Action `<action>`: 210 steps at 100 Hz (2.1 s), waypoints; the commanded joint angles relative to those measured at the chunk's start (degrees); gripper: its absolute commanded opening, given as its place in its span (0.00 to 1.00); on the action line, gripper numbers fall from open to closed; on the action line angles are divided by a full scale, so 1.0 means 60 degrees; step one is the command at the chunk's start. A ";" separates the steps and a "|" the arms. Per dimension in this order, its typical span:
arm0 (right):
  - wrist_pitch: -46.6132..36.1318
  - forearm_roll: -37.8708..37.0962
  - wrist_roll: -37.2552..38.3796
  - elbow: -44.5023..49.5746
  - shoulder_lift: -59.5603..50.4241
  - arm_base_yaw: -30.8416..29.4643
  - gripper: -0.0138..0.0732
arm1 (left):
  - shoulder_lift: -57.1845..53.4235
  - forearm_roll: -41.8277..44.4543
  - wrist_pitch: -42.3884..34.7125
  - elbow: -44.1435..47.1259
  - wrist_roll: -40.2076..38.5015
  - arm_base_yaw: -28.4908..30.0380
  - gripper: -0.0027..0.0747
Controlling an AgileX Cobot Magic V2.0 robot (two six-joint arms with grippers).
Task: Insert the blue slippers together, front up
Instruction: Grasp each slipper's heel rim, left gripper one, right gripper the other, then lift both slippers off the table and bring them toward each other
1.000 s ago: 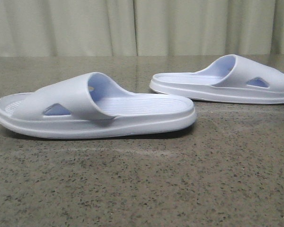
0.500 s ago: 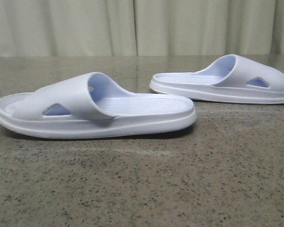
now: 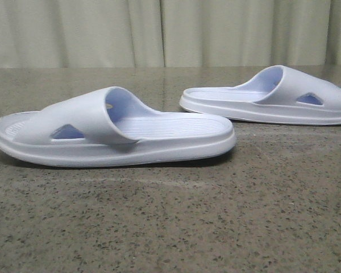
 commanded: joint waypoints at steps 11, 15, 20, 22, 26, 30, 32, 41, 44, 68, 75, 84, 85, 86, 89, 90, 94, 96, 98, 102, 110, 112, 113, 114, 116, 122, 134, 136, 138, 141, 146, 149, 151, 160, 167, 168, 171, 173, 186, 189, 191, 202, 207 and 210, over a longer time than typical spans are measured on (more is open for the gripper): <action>0.0124 0.0542 -0.0375 -0.0475 0.0077 -0.0064 0.44 | -0.0107 -0.0414 -0.0454 -0.0336 0.0066 -0.0029 0.46; 0.0145 0.0598 -0.0474 -0.0475 0.0165 -0.0064 0.44 | -0.0107 -0.0414 -0.0491 -0.0336 0.0071 -0.0029 0.46; 0.0224 0.0618 -0.0497 -0.0475 0.0235 -0.0064 0.44 | -0.0107 -0.0420 -0.0488 -0.0336 0.0071 -0.0029 0.46; 0.0253 0.0667 -0.0565 -0.0475 0.0271 -0.0064 0.44 | -0.0107 -0.0420 -0.0488 -0.0336 0.0071 -0.0029 0.46; 0.0306 0.0873 -0.0783 -0.0475 0.0337 -0.0064 0.44 | -0.0107 -0.0420 -0.0509 -0.0336 0.0071 -0.0029 0.46; 0.0349 0.1073 -0.0876 -0.0475 0.0396 -0.0064 0.44 | -0.0107 -0.0420 -0.0509 -0.0336 0.0071 -0.0029 0.46; 0.0349 0.1134 -0.0876 -0.0475 0.0387 -0.0064 0.44 | -0.0107 -0.0420 -0.0509 -0.0336 0.0071 -0.0029 0.46; 0.0413 0.1155 -0.0972 -0.0475 0.0404 -0.0064 0.44 | -0.0107 -0.0436 -0.0509 -0.0336 0.0071 -0.0029 0.46; 0.0423 0.1155 -0.0987 -0.0475 0.0404 -0.0064 0.42 | -0.0107 -0.0436 -0.0509 -0.0336 0.0071 -0.0029 0.46; 0.0485 0.1204 -0.0987 -0.0475 0.0434 -0.0064 0.09 | -0.0107 -0.0715 -0.0562 -0.0336 0.0226 -0.0029 0.46; 0.0485 0.1204 -0.0987 -0.0475 0.0434 -0.0064 0.03 | -0.0107 -0.0828 -0.0581 -0.0336 0.0244 -0.0029 0.46; 0.0485 0.1204 -0.0987 -0.0475 0.0434 -0.0064 0.04 | 0.0003 -0.0849 -0.0534 -0.0336 0.0244 -0.0029 0.46; 0.0485 0.1204 -0.0987 -0.0475 0.0434 -0.0064 0.04 | 0.0001 -0.0849 -0.0507 -0.0336 0.0244 -0.0029 0.46; 0.0485 0.1204 -0.0987 -0.0475 0.0434 -0.0064 0.04 | 0.0040 -0.0849 -0.0485 -0.0336 0.0244 -0.0029 0.46; 0.0485 0.1220 -0.0987 -0.0475 0.0434 -0.0064 0.04 | 0.0094 -0.0849 -0.0415 -0.0336 0.0298 -0.0029 0.46; 0.0485 0.1220 -0.0987 -0.0475 0.0434 -0.0064 0.04 | 0.0123 -0.0877 -0.0398 -0.0336 0.0318 -0.0029 0.46; 0.0485 0.1220 -0.0987 -0.0475 0.0434 -0.0064 0.04 | 0.0246 -0.1034 -0.0258 -0.0336 0.0574 -0.0029 0.46; 0.0485 0.1220 -0.0987 -0.0475 0.0434 -0.0064 0.04 | 0.0290 -0.1155 -0.0220 -0.0336 0.0650 -0.0029 0.46; 0.0485 0.1220 -0.0987 -0.0475 0.0434 -0.0064 0.04 | 0.0356 -0.1264 -0.0185 -0.0336 0.0788 -0.0029 0.46; 0.0504 0.1220 -0.0987 -0.0475 0.0434 -0.0064 0.04 | 0.0499 -0.1605 -0.0094 -0.0336 0.1096 -0.0029 0.46; 0.0550 0.1220 -0.0987 -0.0475 0.0434 -0.0064 0.04 | 0.0767 -0.2171 0.0049 -0.0336 0.1580 -0.0029 0.46; 0.0570 0.1220 -0.0987 -0.0475 0.0434 -0.0064 0.04 | 0.0832 -0.2266 0.0106 -0.0336 0.1671 -0.0029 0.46; 0.0588 0.1220 -0.0987 -0.0475 0.0434 -0.0064 0.04 | 0.0875 -0.2321 0.0134 -0.0336 0.1727 -0.0029 0.46; 0.0587 0.1220 -0.0987 -0.0475 0.0434 -0.0064 0.04 | 0.0898 -0.2365 0.0148 -0.0336 0.1746 -0.0029 0.46; 0.0590 0.1220 -0.0987 -0.0475 0.0434 -0.0064 0.04 | 0.0968 -0.2392 0.0176 -0.0336 0.1771 -0.0029 0.46; 0.0608 0.1220 -0.0987 -0.0475 0.0434 -0.0064 0.04 | 0.1139 -0.2580 0.0343 -0.0336 0.1955 -0.0029 0.46; 0.0626 0.1220 -0.0987 -0.0475 0.0434 -0.0064 0.04 | 0.1488 -0.2864 0.0484 -0.0336 0.2254 -0.0029 0.46; 0.0626 0.1220 -0.0987 -0.0475 0.0434 -0.0064 0.04 | 0.1531 -0.2924 0.0484 -0.0336 0.2277 -0.0029 0.46; 0.0626 0.1220 -0.0987 -0.0475 0.0434 -0.0064 0.04 | 0.1585 -0.2971 0.0499 -0.0336 0.2347 -0.0029 0.46; 0.0626 0.1220 -0.0987 -0.0475 0.0434 -0.0064 0.04 | 0.1650 -0.3088 0.0531 -0.0336 0.2439 -0.0029 0.46; 0.0626 0.1220 -0.0987 -0.0475 0.0434 -0.0064 0.04 | 0.1771 -0.3287 0.0604 -0.0336 0.2593 -0.0029 0.46; 0.0626 0.1220 -0.0987 -0.0475 0.0434 -0.0064 0.04 | 0.1828 -0.3439 0.0657 -0.0336 0.2784 -0.0029 0.46; 0.0626 0.1220 -0.0987 -0.0475 0.0434 -0.0064 0.04 | 0.1880 -0.3554 0.0679 -0.0336 0.2866 -0.0029 0.46; 0.0626 0.1220 -0.0987 -0.0475 0.0434 -0.0064 0.04 | 0.2070 -0.3764 0.0726 -0.0336 0.3002 -0.0029 0.46; 0.0626 0.1220 -0.0987 -0.0475 0.0434 -0.0064 0.04 | 0.2222 -0.3764 0.0743 -0.0352 0.3071 -0.0029 0.46; 0.0626 0.1220 -0.0987 -0.0475 0.0434 -0.0064 0.04 | 0.2260 -0.3772 0.0746 -0.0352 0.3096 -0.0029 0.46; 0.0626 0.1220 -0.0987 -0.0475 0.0434 -0.0064 0.04 | 0.2330 -0.3832 0.0796 -0.0352 0.3189 -0.0029 0.46; 0.0626 0.1220 -0.0987 -0.0475 0.0434 -0.0064 0.04 | 0.2386 -0.3857 0.0848 -0.0352 0.3240 -0.0029 0.46; 0.0626 0.1220 -0.0992 -0.0475 0.0434 -0.0064 0.04 | 0.2664 -0.4176 0.0941 -0.0352 0.3507 -0.0029 0.46; 0.0626 0.1220 -0.1008 -0.0475 0.0434 -0.0064 0.04 | 0.2711 -0.4262 0.0968 -0.0352 0.3581 -0.0029 0.46; 0.0626 0.1220 -0.1008 -0.0475 0.0434 -0.0064 0.04 | 0.2757 -0.4355 0.0989 -0.0374 0.3691 -0.0029 0.46; 0.0626 0.1220 -0.1008 -0.0475 0.0434 -0.0064 0.04 | 0.2929 -0.4680 0.1306 -0.0460 0.3982 -0.0029 0.46; 0.0626 0.1220 -0.1008 -0.0475 0.0434 -0.0064 0.04 | 0.3028 -0.4660 0.1426 -0.0530 0.3982 -0.0029 0.46; 0.0644 0.1220 -0.1008 -0.0475 0.0434 -0.0064 0.04 | 0.3076 -0.4660 0.1446 -0.0527 0.3982 -0.0029 0.45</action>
